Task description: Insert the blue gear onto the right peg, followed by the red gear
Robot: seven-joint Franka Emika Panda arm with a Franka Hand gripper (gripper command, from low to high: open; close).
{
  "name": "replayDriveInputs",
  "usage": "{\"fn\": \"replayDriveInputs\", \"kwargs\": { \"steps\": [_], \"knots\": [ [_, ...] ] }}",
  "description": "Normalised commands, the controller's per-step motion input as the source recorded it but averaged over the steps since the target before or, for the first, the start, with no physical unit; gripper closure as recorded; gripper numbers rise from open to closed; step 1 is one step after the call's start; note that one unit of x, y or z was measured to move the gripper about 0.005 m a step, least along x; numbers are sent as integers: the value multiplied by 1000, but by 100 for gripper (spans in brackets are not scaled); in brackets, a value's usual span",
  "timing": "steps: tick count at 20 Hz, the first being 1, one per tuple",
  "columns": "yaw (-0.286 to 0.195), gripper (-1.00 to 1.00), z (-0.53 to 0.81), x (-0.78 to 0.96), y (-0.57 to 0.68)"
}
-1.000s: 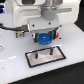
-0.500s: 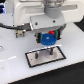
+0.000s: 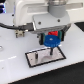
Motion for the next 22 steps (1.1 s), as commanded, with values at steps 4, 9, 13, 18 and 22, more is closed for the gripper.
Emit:
{"fn": "replayDriveInputs", "kwargs": {
  "steps": [4, 9, 13, 18, 22],
  "knots": [
    [0, 100, -6, 449, -116],
    [0, 100, -60, 318, -32],
    [0, 100, -77, 286, 14],
    [0, 100, -45, 301, 53],
    [0, 100, 61, 288, 28]
  ]
}}
